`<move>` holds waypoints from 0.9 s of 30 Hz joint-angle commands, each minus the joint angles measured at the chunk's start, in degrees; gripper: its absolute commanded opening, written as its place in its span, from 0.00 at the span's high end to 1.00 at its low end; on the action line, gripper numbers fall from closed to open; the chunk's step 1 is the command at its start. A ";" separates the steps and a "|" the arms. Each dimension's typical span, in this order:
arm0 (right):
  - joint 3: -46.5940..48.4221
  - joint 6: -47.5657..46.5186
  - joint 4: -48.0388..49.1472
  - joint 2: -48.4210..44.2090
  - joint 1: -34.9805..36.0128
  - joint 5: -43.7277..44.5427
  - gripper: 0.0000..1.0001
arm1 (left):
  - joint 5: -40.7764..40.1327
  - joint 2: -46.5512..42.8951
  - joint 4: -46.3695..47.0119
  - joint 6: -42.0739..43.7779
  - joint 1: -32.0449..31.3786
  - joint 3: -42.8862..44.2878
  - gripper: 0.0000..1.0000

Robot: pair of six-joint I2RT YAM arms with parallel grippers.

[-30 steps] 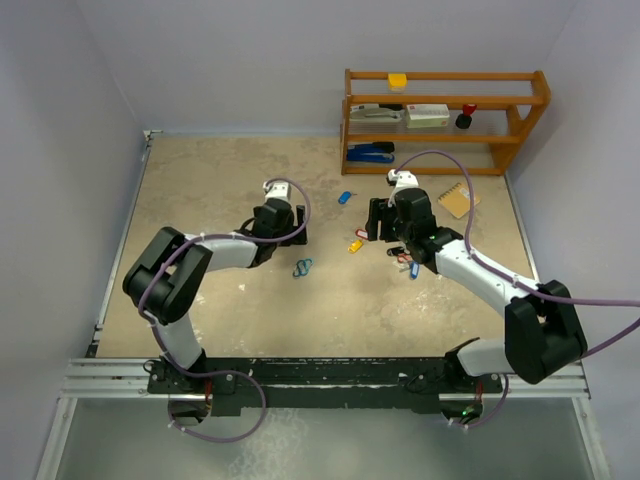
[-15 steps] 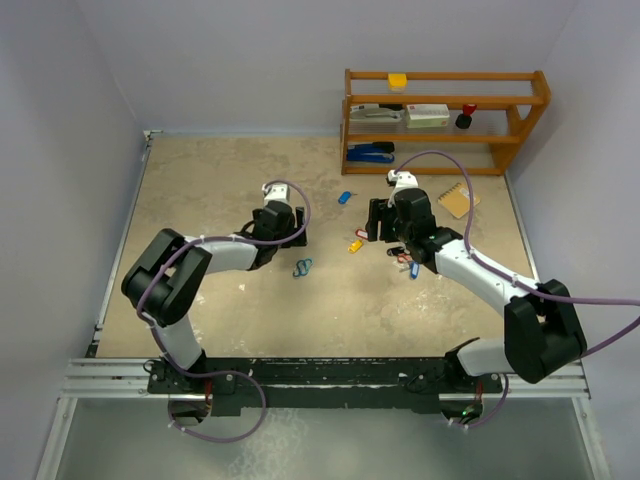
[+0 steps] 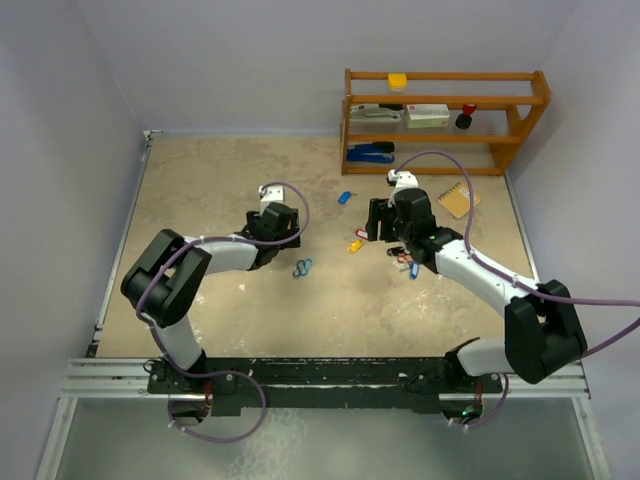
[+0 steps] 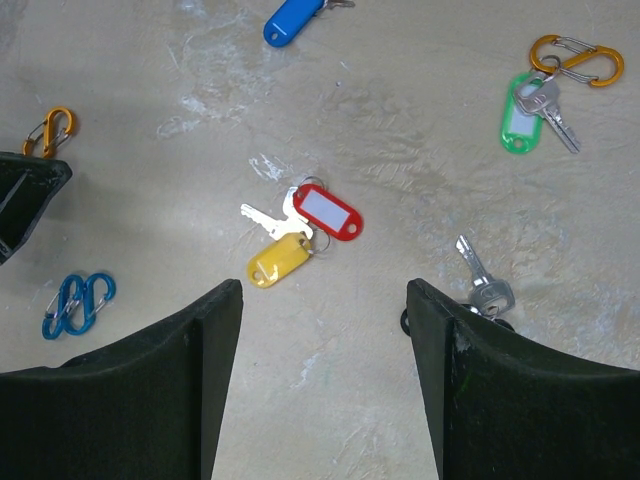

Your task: Put the keys on the keyring

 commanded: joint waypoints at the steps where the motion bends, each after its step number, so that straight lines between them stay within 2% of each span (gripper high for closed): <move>1: 0.56 -0.06 1.25 -0.99 0.19 1.28 0.30 | -2.36 2.14 -2.83 2.25 0.06 2.01 0.22; 12: 0.65 -0.42 1.12 -0.80 0.19 1.09 0.30 | -1.63 5.53 -2.24 6.59 -0.27 5.79 0.26; 24: 0.47 -0.07 0.86 -0.98 0.19 1.28 0.30 | -2.33 6.91 -3.91 6.94 -1.69 6.26 0.51; 27: 0.38 -0.06 0.86 -1.05 0.19 1.28 0.30 | -2.44 6.67 -4.30 6.54 -1.86 5.76 0.54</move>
